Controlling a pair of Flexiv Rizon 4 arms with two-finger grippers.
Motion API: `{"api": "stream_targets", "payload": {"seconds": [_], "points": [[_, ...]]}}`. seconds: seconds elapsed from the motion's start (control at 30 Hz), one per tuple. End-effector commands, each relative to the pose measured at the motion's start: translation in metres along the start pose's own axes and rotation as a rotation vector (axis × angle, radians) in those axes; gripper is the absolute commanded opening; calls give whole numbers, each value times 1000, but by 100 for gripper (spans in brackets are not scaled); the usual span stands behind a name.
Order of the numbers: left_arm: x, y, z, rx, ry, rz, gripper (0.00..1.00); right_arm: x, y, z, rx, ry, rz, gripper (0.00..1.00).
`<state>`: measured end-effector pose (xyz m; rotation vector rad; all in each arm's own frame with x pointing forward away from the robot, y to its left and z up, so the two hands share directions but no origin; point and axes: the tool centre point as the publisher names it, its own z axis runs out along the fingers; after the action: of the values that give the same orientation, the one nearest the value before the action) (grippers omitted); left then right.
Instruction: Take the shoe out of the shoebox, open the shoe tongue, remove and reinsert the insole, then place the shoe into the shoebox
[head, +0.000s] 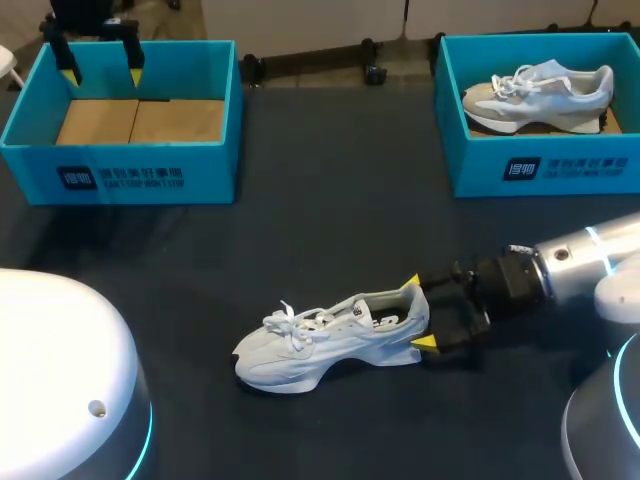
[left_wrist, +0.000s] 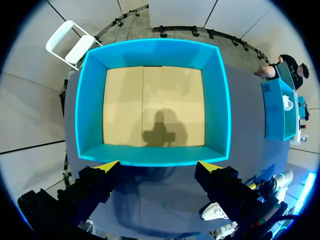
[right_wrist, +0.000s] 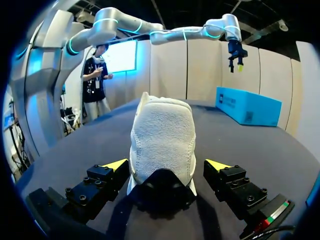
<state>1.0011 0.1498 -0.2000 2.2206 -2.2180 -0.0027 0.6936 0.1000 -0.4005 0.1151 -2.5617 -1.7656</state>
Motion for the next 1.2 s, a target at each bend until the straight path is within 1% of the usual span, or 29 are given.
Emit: {"api": "stream_targets", "payload": {"seconds": [0.03, 0.5, 0.67, 0.87, 1.17, 1.2], "points": [[0, 0, 0, 1, 0, 0, 100, 1, 0, 5, 5, -3, 0, 100], [0, 0, 0, 1, 0, 0, 100, 9, 0, 23, 15, 19, -1, 100], [0, 0, 0, 1, 0, 0, 100, 8, -3, 24, 1, 4, 10, 100], [0, 0, 0, 1, 0, 0, 100, 5, 1, 25, -11, -14, 0, 100], [0, 0, 0, 1, 0, 0, 100, 7, -2, 32, -13, -6, 5, 100], [0, 0, 0, 1, 0, 0, 100, 7, -3, 32, -13, -6, 5, 93]]}}
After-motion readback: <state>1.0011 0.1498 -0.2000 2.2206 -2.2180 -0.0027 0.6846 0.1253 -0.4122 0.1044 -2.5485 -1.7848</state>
